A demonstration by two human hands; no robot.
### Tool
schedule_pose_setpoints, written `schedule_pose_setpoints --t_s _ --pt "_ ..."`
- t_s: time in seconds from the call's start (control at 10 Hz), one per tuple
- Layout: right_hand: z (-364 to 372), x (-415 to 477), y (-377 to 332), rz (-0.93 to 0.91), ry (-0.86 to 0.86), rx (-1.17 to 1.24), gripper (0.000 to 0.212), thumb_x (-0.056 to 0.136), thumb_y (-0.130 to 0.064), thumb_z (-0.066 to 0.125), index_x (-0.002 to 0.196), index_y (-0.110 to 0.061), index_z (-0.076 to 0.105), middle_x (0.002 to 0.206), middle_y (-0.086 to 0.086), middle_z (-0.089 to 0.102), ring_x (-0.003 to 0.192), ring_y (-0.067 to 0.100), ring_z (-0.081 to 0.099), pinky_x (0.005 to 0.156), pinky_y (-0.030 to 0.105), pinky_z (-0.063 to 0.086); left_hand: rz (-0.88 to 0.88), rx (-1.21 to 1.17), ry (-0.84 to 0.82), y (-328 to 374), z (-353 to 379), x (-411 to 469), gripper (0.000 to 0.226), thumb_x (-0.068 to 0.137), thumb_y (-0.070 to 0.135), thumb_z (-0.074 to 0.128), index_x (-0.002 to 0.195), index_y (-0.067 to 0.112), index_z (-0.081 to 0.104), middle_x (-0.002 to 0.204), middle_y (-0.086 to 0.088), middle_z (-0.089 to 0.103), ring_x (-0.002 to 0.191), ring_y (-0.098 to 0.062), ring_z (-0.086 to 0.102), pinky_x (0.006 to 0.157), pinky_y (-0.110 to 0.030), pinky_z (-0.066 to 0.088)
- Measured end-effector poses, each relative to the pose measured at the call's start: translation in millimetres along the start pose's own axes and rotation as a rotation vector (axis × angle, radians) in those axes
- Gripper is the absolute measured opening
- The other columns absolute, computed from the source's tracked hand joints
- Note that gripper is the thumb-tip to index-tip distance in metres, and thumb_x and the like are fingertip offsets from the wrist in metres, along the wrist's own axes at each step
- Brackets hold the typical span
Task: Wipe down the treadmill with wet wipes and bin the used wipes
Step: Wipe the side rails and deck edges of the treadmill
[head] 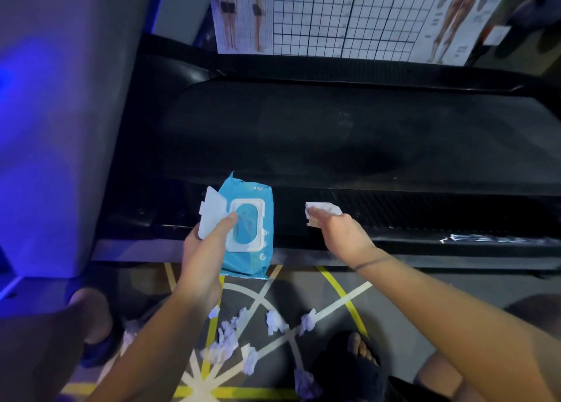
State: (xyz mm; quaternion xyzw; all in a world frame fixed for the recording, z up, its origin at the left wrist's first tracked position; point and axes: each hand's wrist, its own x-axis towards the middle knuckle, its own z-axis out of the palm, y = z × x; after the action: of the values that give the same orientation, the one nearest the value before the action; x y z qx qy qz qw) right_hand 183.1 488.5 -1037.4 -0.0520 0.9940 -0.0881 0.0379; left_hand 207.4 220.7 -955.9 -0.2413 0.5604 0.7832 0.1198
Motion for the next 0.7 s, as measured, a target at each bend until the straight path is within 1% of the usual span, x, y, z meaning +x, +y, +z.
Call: schedule_pose_setpoints --t_s 0.1,0.2,0.3,0.4,0.5,0.6,0.7 --pt "7 10 1 0.087 0.012 0.111 0.032 0.101 -0.042 0.049 0.129 -0.036 0.062 0.112 -0.006 0.072 0.109 0.021 0.067 0.087 0.026 0.046 0.004 -0.004 0.004 0 1 1 0.025 0.094 0.030 0.081 0.115 0.028 0.068 0.103 0.007 0.082 0.088 -0.014 0.080 0.061 -0.031 0.064" --pt "16 20 0 0.094 0.038 0.252 0.036 0.097 -0.041 0.053 0.131 -0.032 0.062 0.119 -0.002 0.072 0.114 0.022 0.066 0.106 0.040 0.046 0.005 -0.009 0.014 1 1 2 0.028 0.093 0.031 0.081 0.118 0.029 0.068 0.103 0.007 0.082 0.090 -0.015 0.080 0.066 -0.034 0.065" --pt "4 16 -11 0.124 -0.007 0.099 0.057 0.101 -0.007 0.040 0.156 -0.015 0.033 0.154 0.017 0.042 0.140 0.038 0.042 0.114 0.045 0.035 0.015 -0.009 0.004 2 3 2 0.031 0.094 0.030 0.080 0.122 0.026 0.069 0.107 0.006 0.082 0.094 -0.016 0.080 0.074 -0.037 0.065" --pt "3 7 -13 0.144 0.027 0.155 0.058 0.101 -0.003 0.038 0.158 -0.012 0.027 0.162 0.015 0.030 0.147 0.036 0.031 0.118 0.044 0.027 0.015 -0.016 -0.013 1 8 2 0.025 0.095 0.028 0.080 0.117 0.026 0.069 0.101 0.008 0.082 0.087 -0.013 0.080 0.067 -0.033 0.065" --pt "1 -1 -8 0.185 -0.004 0.109 0.048 0.105 -0.013 0.036 0.153 -0.012 0.037 0.144 0.020 0.050 0.131 0.039 0.050 0.104 0.041 0.042 0.006 -0.019 -0.022 -1 13 0 0.020 0.094 0.027 0.080 0.108 0.028 0.066 0.093 0.009 0.081 0.079 -0.009 0.079 0.056 -0.029 0.062" --pt "-6 -10 -4 0.172 0.080 0.162 0.042 0.101 -0.011 0.043 0.139 -0.024 0.052 0.114 0.003 0.060 0.104 0.029 0.066 0.084 0.031 0.052 0.005 -0.007 -0.015 -3 15 -2 0.018 0.095 0.026 0.080 0.106 0.026 0.066 0.097 0.005 0.081 0.080 -0.013 0.079 0.060 -0.032 0.065" --pt "-2 -16 0 0.111 0.131 0.192 0.033 0.095 -0.007 0.052 0.111 -0.033 0.065 0.122 -0.017 0.057 0.087 0.014 0.067 0.075 0.026 0.054 0.000 -0.009 -0.017 -2 15 -3 0.023 0.095 0.028 0.080 0.114 0.025 0.068 0.104 0.002 0.082 0.085 -0.016 0.080 0.064 -0.034 0.066"
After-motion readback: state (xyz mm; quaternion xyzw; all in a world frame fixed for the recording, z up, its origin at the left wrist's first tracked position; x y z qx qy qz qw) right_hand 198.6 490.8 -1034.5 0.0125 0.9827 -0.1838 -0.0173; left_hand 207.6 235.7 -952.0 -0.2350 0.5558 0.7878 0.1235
